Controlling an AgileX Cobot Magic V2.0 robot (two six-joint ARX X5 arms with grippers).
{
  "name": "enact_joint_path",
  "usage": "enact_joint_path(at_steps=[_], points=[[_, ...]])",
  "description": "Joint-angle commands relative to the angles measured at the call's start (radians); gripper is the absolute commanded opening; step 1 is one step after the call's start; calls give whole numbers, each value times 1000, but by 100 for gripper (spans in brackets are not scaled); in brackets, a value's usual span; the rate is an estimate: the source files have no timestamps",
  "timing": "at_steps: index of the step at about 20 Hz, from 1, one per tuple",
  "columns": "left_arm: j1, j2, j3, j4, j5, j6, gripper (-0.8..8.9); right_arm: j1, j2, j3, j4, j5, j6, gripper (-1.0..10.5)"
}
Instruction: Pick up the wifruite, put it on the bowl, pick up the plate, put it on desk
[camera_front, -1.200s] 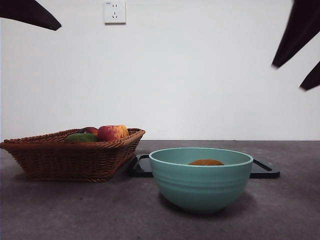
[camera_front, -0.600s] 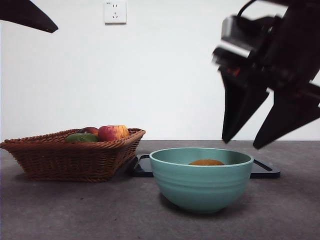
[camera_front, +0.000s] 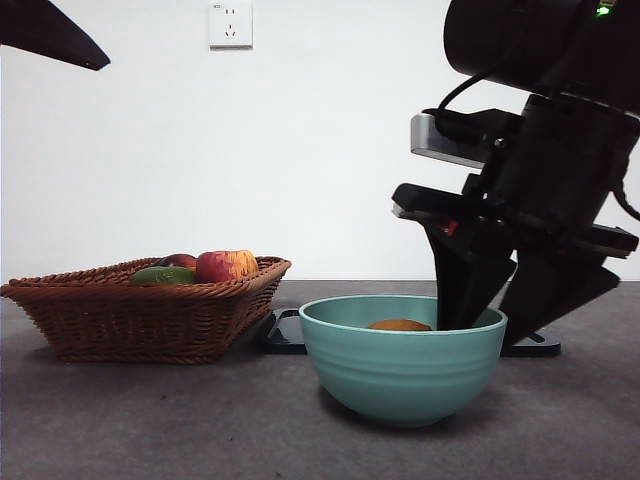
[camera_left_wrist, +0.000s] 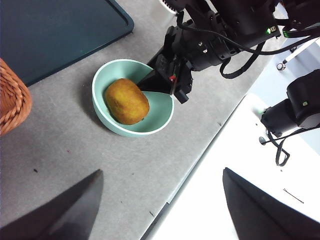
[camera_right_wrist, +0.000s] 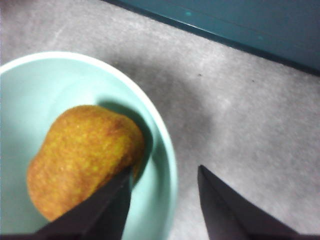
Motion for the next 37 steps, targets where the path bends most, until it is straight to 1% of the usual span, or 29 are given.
enact_joint_path(at_steps=[1, 2, 7, 13, 18, 21, 24, 27, 32, 37], points=[[-5, 5, 6, 5, 2, 16, 371, 17, 19, 5, 19, 5, 12, 44], [-5, 5, 6, 5, 2, 16, 371, 19, 19, 5, 25, 4, 12, 6], [-5, 5, 6, 5, 2, 16, 371, 24, 16, 6, 47, -3, 12, 6], [-5, 5, 6, 6, 2, 16, 371, 14, -37, 43, 42, -6, 9, 6], [-5, 5, 6, 5, 2, 16, 371, -52, -34, 116, 32, -11, -18, 6], [-5, 5, 6, 6, 2, 16, 371, -133, -23, 170, 34, -41, -28, 6], [-5, 5, 6, 5, 2, 16, 371, -208, 28, 234, 32, -64, -53, 6], [-5, 5, 6, 5, 2, 16, 371, -259, 134, 325, 23, -81, -87, 6], [-5, 5, 6, -14, 2, 16, 371, -279, 301, 447, 13, -82, -117, 6], [-5, 5, 6, -40, 2, 16, 371, -286, 392, 463, 50, -82, -119, 6]])
